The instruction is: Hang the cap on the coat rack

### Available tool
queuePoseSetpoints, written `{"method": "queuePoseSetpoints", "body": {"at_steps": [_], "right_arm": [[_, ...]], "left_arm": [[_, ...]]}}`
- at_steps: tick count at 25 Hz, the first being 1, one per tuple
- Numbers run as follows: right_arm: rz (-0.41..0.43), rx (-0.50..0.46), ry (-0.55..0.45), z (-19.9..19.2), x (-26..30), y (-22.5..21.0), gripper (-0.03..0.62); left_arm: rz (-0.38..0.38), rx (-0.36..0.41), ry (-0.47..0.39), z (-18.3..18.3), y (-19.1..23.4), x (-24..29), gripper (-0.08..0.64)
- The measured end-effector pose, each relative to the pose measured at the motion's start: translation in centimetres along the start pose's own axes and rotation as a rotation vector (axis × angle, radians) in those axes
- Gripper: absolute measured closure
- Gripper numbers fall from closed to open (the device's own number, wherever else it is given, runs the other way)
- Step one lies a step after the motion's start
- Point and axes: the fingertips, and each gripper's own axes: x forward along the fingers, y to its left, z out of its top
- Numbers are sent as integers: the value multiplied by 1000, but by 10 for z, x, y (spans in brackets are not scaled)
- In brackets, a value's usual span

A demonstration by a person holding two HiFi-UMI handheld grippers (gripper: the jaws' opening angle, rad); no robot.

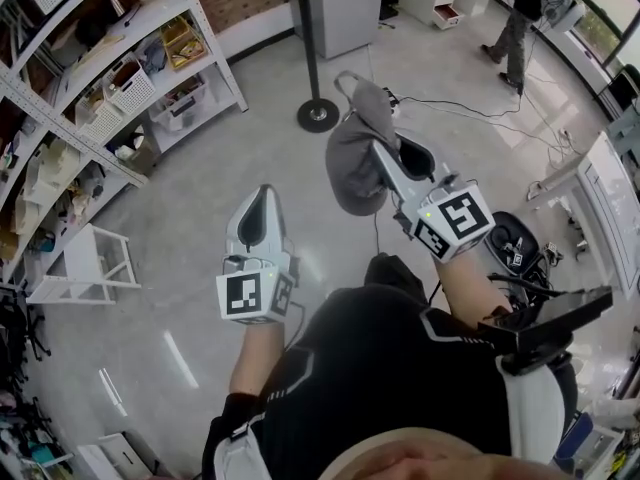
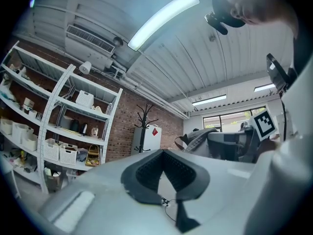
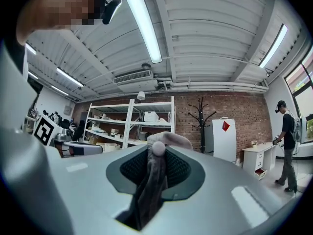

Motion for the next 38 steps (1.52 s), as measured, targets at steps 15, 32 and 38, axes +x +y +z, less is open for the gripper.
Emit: {"method": "queuePoseSetpoints", "body": {"at_steps": [15,32,38], "right_arm": [[39,41,-34,-14,69,-28,515],[26,85,-21,-26,157,-125,515],[38,89,-23,-28,184,-156,514]], "left_arm": [[-43,34,9,2,18,56,532],[-21,55,16,7,54,186,532],[-12,55,25,9,64,228,532]]}}
